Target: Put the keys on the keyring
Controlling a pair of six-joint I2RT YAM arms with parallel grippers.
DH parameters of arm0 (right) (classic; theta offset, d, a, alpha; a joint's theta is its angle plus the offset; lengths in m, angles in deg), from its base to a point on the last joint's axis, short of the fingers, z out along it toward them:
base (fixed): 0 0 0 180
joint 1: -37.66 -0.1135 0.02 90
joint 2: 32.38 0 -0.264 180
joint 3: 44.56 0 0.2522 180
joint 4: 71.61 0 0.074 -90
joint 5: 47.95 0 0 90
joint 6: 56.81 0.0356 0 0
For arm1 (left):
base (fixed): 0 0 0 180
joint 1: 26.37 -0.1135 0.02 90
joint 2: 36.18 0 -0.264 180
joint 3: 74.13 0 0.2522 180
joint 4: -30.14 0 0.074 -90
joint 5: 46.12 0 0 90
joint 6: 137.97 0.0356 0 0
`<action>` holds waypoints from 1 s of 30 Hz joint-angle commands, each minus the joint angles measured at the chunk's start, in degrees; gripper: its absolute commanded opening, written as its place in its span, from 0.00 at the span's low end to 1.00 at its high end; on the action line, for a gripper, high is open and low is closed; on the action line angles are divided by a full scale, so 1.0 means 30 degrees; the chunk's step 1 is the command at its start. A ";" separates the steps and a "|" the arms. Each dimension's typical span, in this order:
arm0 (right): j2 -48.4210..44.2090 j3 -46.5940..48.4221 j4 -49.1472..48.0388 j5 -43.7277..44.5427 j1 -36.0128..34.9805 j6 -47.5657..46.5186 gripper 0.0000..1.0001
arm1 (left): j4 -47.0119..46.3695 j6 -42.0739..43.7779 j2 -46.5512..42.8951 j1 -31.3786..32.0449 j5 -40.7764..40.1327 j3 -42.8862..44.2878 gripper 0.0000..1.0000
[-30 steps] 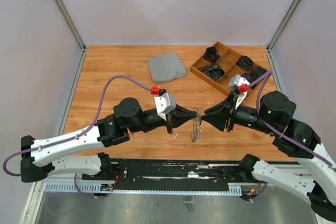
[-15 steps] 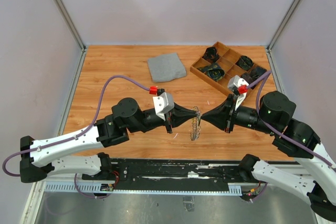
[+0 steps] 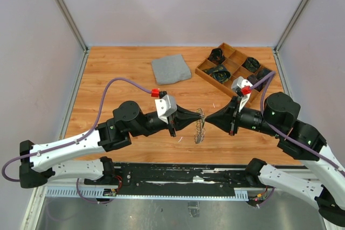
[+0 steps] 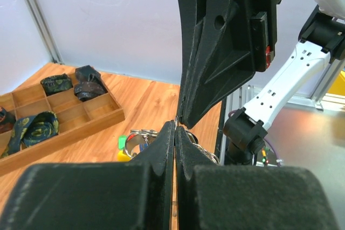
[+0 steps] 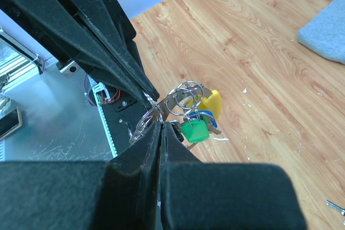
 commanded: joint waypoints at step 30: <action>-0.3358 -0.2585 -0.5438 -0.1753 -0.0237 -0.4348 0.26 | -0.5833 -0.2515 -0.0753 0.0098 0.1545 -0.1530 0.01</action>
